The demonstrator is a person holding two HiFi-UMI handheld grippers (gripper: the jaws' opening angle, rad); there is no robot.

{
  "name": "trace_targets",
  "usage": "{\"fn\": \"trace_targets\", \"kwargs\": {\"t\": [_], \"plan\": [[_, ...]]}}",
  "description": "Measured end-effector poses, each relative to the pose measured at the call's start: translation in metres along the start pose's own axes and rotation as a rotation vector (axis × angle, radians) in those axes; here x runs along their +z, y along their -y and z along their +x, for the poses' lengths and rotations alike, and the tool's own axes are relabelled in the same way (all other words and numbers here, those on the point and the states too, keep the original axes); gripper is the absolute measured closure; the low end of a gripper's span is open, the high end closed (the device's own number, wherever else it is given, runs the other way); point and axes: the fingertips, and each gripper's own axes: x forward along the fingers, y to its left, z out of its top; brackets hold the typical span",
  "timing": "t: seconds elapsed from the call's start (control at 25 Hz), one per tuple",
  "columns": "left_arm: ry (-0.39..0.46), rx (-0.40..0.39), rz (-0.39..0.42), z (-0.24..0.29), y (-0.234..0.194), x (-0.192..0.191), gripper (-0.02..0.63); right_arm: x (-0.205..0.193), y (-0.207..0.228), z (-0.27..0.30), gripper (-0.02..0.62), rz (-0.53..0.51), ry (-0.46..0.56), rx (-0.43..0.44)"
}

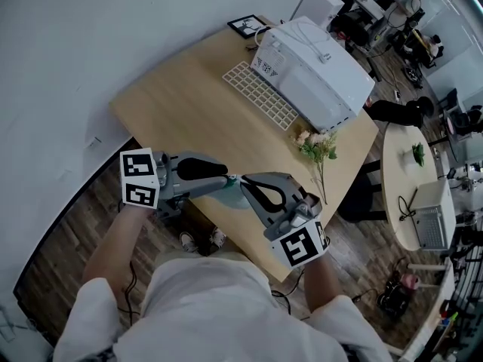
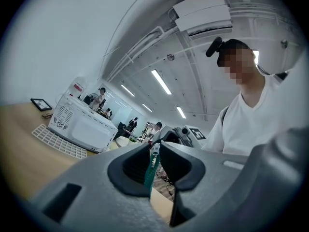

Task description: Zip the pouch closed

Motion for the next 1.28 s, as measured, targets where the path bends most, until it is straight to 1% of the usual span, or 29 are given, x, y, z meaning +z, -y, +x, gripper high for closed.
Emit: {"fn": "trace_targets", "kwargs": {"t": [0.04, 0.08, 0.24, 0.36, 0.48, 0.52, 0.6, 0.8, 0.92, 1.28], "plan": [[0.003, -0.003, 0.0, 0.0, 0.001, 0.0, 0.54, 0.0, -0.001, -0.001, 0.578, -0.002, -0.003, 0.001], [0.002, -0.005, 0.001, 0.0, 0.002, 0.0, 0.545, -0.001, -0.002, -0.002, 0.578, -0.004, -0.006, 0.003], [-0.021, -0.022, 0.007, 0.003, 0.007, -0.004, 0.544, -0.003, -0.004, -0.004, 0.578, -0.006, -0.013, 0.004], [-0.025, -0.034, -0.003, 0.004, 0.009, -0.007, 0.543, -0.001, -0.005, -0.005, 0.578, -0.01, -0.009, 0.004], [-0.02, -0.028, -0.009, 0.007, 0.008, -0.008, 0.506, 0.0, -0.005, -0.006, 0.578, -0.015, -0.006, 0.005], [-0.019, -0.028, -0.008, 0.008, 0.009, -0.008, 0.507, 0.0, -0.005, -0.007, 0.578, -0.015, -0.006, 0.005], [-0.023, -0.032, 0.0, 0.01, 0.011, -0.007, 0.539, -0.001, -0.004, -0.009, 0.578, -0.016, -0.006, 0.005], [-0.043, -0.027, 0.015, 0.013, 0.011, -0.007, 0.554, -0.009, -0.005, -0.012, 0.579, -0.023, -0.021, 0.013], [-0.072, -0.019, 0.023, 0.014, 0.01, -0.01, 0.555, -0.011, -0.002, -0.013, 0.58, -0.009, -0.014, 0.001], [-0.073, 0.0, 0.029, 0.015, 0.008, -0.007, 0.557, -0.009, 0.011, -0.018, 0.58, 0.074, 0.038, -0.05]]}}
